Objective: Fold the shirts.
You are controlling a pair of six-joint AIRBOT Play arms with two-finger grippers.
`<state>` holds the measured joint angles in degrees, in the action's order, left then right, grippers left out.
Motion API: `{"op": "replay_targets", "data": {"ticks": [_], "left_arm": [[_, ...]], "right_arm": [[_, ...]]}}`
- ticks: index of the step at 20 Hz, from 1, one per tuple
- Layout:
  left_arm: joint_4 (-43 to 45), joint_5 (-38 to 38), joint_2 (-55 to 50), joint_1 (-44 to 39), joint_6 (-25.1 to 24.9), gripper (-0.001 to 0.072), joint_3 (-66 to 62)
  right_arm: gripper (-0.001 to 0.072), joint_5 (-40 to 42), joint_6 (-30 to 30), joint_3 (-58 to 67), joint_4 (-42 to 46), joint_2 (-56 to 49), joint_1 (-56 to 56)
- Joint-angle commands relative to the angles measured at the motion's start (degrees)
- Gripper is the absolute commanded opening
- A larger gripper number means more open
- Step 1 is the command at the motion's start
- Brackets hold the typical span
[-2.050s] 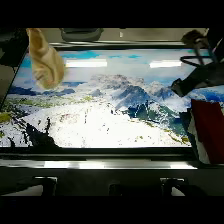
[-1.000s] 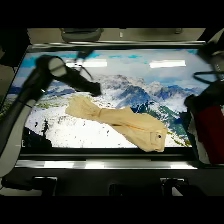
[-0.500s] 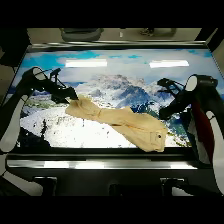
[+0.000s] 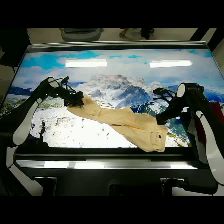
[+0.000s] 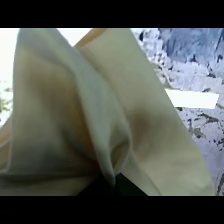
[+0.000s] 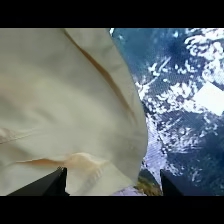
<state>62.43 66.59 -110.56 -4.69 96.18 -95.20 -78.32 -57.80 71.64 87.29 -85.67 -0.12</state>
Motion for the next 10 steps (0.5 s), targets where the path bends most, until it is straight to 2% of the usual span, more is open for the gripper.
{"op": "replay_targets", "data": {"ticks": [1, 4, 7, 8, 9, 10], "left_arm": [[-0.72, -1.09, 0.00, -0.13, -1.51, 0.0026, -0.02], [-0.74, -1.05, 0.96, -0.17, -1.88, 0.0025, -0.02], [-0.76, -0.85, 1.57, -0.42, -1.88, 0.0025, -0.02], [-0.74, -0.48, 1.62, -0.42, -1.90, 0.0025, -0.02], [-0.74, -0.09, 1.68, -0.48, -1.90, 0.0025, -0.02], [-0.76, 0.04, 1.81, -0.48, -2.01, 0.0025, -0.02]], "right_arm": [[0.0711, 3.02, -0.02, -2.78, 1.84, -1.18, 0.02], [0.0710, 5.53, -0.02, -3.91, -2.27, -4.46, 0.02], [0.0705, 6.78, -0.13, -3.93, -2.84, -6.40, 0.02], [0.0642, 6.86, -0.55, -3.91, -2.91, -7.02, 0.02], [0.0520, 6.64, -0.83, -3.91, -3.19, -7.34, 0.02], [0.0254, 6.29, -1.14, -3.91, -3.50, -7.43, 0.02]]}}
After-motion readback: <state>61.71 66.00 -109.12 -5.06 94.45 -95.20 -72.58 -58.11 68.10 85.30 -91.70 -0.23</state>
